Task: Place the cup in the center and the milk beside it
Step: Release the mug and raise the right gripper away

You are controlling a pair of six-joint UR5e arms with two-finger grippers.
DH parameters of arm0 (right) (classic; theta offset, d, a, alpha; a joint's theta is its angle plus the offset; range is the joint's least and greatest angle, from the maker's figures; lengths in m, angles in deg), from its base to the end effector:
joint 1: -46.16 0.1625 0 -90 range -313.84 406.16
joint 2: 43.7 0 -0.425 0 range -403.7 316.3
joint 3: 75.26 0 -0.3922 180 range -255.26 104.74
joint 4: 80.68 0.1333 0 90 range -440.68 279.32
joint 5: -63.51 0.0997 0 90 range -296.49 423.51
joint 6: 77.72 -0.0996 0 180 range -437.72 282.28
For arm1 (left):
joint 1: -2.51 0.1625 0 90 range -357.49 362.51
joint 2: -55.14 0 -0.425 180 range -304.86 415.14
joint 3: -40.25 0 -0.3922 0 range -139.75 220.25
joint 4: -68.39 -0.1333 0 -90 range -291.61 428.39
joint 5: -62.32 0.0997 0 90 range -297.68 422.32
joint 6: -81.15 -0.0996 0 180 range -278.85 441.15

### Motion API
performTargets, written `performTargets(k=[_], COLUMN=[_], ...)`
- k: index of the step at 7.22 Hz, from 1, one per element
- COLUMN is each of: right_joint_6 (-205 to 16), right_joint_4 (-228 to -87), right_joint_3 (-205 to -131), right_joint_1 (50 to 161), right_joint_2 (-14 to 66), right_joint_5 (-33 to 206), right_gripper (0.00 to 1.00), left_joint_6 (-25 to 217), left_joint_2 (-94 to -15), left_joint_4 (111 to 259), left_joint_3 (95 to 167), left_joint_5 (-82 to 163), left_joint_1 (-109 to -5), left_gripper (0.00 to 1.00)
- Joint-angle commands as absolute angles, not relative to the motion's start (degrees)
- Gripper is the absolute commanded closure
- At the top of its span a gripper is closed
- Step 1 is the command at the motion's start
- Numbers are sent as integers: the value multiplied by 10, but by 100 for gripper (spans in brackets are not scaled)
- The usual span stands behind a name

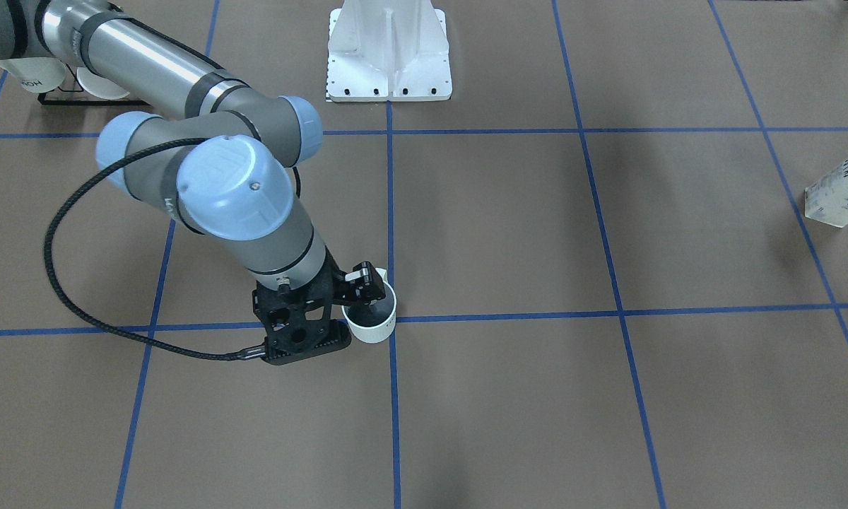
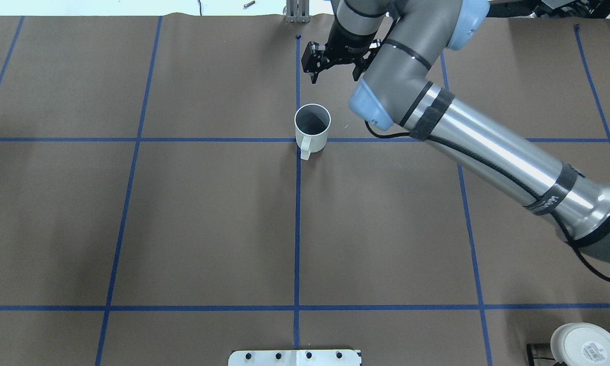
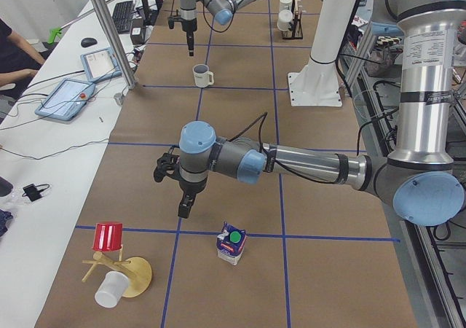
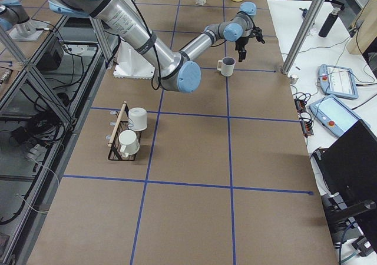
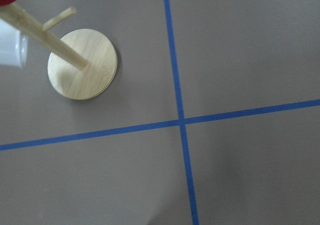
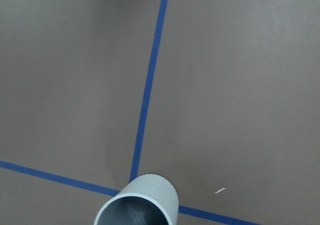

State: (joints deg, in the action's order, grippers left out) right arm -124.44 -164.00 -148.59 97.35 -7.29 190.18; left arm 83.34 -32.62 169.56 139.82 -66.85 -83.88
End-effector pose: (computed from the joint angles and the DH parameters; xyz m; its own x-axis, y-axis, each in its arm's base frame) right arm -0.4331 -0.6563 0.1683 0.5819 -0.1538 0.7985 0.0441 0.9865 0.1579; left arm -0.0393 -0.4949 0.5787 0.7628 0.2125 -0.6107 -0.0306 0.9553 0.2942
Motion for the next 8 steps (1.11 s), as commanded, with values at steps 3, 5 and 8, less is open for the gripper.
performTargets(k=[3,5,8], right_joint_6=[-1184,-1099,-1073], right_joint_4=[-1698,-1775,-1796], right_joint_3=[-1602,-1662,-1717], right_joint_1=[1116,1147,1149], right_joint_2=[71,138,202], right_joint_5=[1996,1987,1976], right_gripper=[0,0,0], left_joint_6=[734,653,604], left_joint_2=[-253,-213,-205], left_joint_4=[1703,1703,1701], left_joint_3=[1431,1446,1426], left_joint_5=[-720,-722,-717], left_joint_1=[-850,-851,-884], left_gripper=[1,1,1])
